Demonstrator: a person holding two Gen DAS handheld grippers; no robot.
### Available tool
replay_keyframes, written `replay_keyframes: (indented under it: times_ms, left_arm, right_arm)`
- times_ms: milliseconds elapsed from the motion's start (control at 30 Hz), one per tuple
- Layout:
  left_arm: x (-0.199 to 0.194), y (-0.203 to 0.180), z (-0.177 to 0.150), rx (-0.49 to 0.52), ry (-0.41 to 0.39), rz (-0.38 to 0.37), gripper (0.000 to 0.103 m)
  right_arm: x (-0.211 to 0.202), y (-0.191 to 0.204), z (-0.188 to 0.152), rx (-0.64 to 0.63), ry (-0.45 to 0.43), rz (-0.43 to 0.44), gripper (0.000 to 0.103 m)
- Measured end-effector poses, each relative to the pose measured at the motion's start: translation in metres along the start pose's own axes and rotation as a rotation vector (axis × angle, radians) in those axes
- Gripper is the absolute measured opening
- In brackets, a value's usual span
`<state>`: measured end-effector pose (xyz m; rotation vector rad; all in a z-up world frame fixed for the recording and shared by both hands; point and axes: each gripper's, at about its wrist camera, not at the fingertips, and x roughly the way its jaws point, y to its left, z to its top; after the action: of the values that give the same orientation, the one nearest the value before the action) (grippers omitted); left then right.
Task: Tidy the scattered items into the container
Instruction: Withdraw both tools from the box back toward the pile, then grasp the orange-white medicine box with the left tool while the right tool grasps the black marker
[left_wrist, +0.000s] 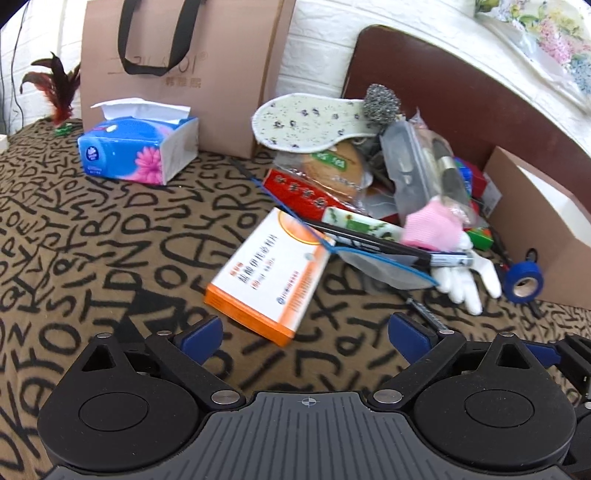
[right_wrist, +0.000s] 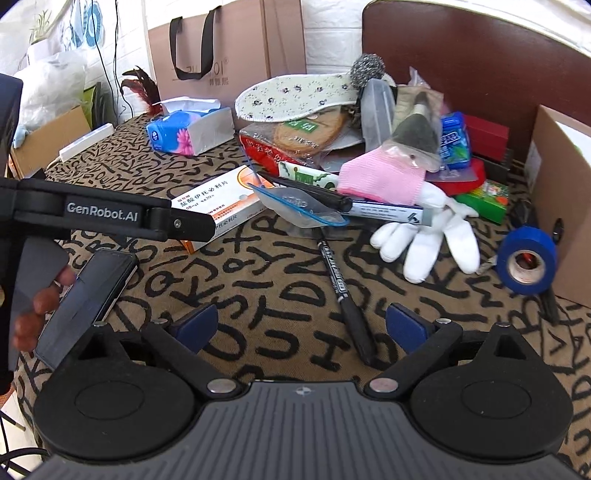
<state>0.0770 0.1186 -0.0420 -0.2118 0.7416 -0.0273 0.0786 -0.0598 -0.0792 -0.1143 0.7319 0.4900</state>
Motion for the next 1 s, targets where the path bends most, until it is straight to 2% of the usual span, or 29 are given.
replay_keyframes:
  times_ms: [300,567,867,1000]
  left_arm:
    - [0.032,0.005,0.009,0.022,0.041,-0.001,0.101]
    - [0.05,0.009,0.016,0.034,0.057,0.028,0.101]
    - [0.041,0.021,0.022,0.058,0.033,0.042,0.102]
    - [0.049,0.02,0.027,0.103,0.035,0.058,0.102]
  right_arm:
    - [0.019,-0.008,-0.001,0.021,0.043,-0.02,0.093]
    - [0.03,-0.017,0.002,0.018,0.055,-0.062,0.073]
    - [0.031,-0.018,0.004,0.002,0.047,-0.057,0.067]
    - [0.033,-0.017,0.005,-0.007,0.044,-0.055,0.065]
